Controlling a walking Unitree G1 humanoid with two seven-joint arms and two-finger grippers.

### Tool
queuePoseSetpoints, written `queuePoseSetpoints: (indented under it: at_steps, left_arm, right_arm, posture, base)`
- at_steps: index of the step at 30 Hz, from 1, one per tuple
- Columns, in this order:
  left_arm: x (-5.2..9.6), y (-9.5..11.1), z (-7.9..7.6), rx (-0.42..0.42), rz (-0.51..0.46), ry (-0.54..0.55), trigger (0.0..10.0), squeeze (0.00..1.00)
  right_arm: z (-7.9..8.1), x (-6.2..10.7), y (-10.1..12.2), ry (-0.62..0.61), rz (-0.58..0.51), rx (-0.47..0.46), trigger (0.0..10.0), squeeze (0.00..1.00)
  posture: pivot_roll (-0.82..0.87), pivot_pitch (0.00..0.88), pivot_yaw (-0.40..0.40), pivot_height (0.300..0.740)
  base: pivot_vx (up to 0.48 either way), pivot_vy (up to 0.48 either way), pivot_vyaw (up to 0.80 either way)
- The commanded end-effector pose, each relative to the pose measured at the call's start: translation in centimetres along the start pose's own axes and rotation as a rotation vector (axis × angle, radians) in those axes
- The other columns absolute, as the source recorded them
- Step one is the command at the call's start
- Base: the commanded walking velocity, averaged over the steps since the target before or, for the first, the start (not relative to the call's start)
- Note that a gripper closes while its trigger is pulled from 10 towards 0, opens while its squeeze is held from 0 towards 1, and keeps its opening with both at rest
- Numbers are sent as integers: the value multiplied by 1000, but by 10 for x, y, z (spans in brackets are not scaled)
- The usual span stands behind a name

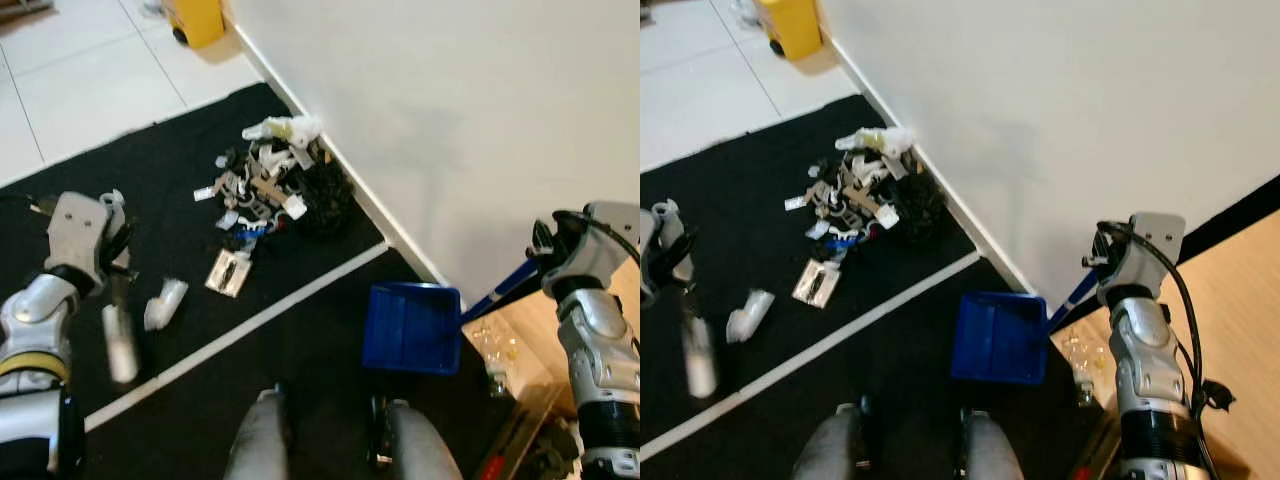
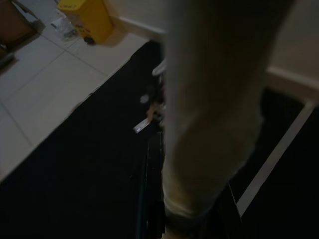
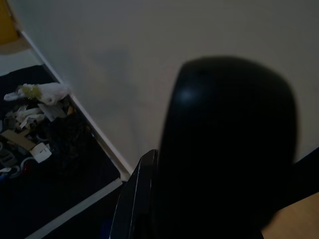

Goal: Sweep floor

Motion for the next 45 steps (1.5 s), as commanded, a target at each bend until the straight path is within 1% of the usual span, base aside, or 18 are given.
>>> queuePoseSetpoints:
  at_steps: [1, 3, 4, 7, 8, 9, 10, 14, 17, 20, 25, 30, 33, 37, 40, 43, 44, 45]
  left_arm:
    - [2, -4, -1, 27, 11, 17, 10000, 20]
    - [1, -4, -2, 46, 10, 20, 10000, 4]
    - [0, -7, -7, 148, 9, 10, 10000, 0]
    - [-1, -7, -9, 182, 7, 5, 10000, 0]
    - [-2, -7, -11, 260, -8, -6, 10000, 0]
    - [-7, -1, -15, 421, -63, -30, 10000, 0]
    - [-7, -1, -15, 421, -63, -30, 10000, 0]
    - [-19, 20, -23, 552, -183, -118, 10000, 0]
    - [-25, 33, -29, 578, -243, -189, 10000, 0]
    - [-25, 35, -30, 580, -254, -206, 10000, 0]
    - [-31, 61, -25, 556, -373, -278, 10000, 0]
    - [-34, 103, -6, 478, -555, -326, 10000, 0]
    - [-33, 108, -4, 464, -572, -330, 10000, 0]
    - [-28, 124, 13, 369, -606, -355, 10000, 0]
    - [-23, 124, 17, 339, -589, -389, 10000, 0]
    - [-14, 118, 24, 233, -526, -397, 10000, 0]
    - [-14, 118, 24, 233, -526, -397, 10000, 0]
    - [-8, 116, 32, 159, -499, -385, 10000, 0]
  right_arm:
    - [-9, 3, 10, -15, -26, 19, 10000, 0]
    - [-9, 3, 11, -16, -28, 19, 10000, 0]
    - [-12, 3, 13, -21, -33, 21, 10000, 0]
    - [-12, 3, 14, -23, -35, 22, 10000, 0]
    - [-13, 3, 14, -24, -35, 22, 10000, 0]
    - [-13, 3, 13, -25, -33, 21, 10000, 0]
    - [-13, 3, 13, -25, -33, 21, 10000, 0]
    - [-7, 2, 11, -16, -28, 14, 10000, 0]
    - [-5, 1, 10, -12, -26, 11, 10000, 0]
    - [-5, 1, 10, -11, -26, 11, 10000, 0]
    - [-6, 1, 10, -15, -27, 6, 10000, 0]
    - [-4, 0, 5, -15, -20, -2, 10000, 0]
    - [-3, 0, 5, -14, -19, -3, 10000, 0]
    - [2, -2, 2, -4, -15, -12, 10000, 0]
    - [2, -2, 1, -3, -14, -14, 10000, 0]
    - [3, -2, -1, -4, -13, -17, 10000, 0]
    - [3, -2, -1, -4, -13, -17, 10000, 0]
    - [4, -3, -3, -1, -12, -24, 10000, 0]
  posture:
    - [-86, 348, -60, 740]
    - [-86, 348, -60, 740]
    - [-87, 349, -59, 740]
    - [-87, 349, -59, 740]
    - [-84, 349, -59, 740]
    - [-79, 348, -60, 740]
    - [-79, 348, -60, 740]
    - [-69, 345, -61, 740]
    - [-66, 343, -59, 740]
    - [-66, 343, -59, 740]
    - [-49, 338, -48, 740]
    - [-26, 329, -48, 740]
    - [-26, 329, -48, 740]
    - [-8, 318, -40, 740]
    - [-4, 316, -38, 740]
    - [21, 309, -22, 740]
    - [21, 309, -22, 740]
    - [43, 301, -19, 740]
  base:
    - [0, 0, 0]
    - [0, 0, 0]
    - [0, 0, 0]
    - [0, 0, 0]
    - [0, 0, 0]
    - [0, 0, 0]
    - [0, 0, 0]
    - [0, 0, 0]
    - [0, 0, 0]
    - [0, 0, 0]
    - [0, 0, 0]
    - [0, 0, 0]
    - [0, 0, 0]
    - [0, 0, 0]
    - [0, 0, 0]
    - [0, 0, 0]
    - [0, 0, 0]
    - [0, 0, 0]
Point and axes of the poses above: a point about 5 cm out from each wrist's last joint towards the gripper, its own x axis pointing back from the gripper into the wrist, its own y axis along the axis of the wrist's last joint, z = x × y, the point moved 3 cm from there along -x, pointing out of the wrist towards the gripper, and after that the axes turned 14 degrees about -x, right-handed, at the moved point
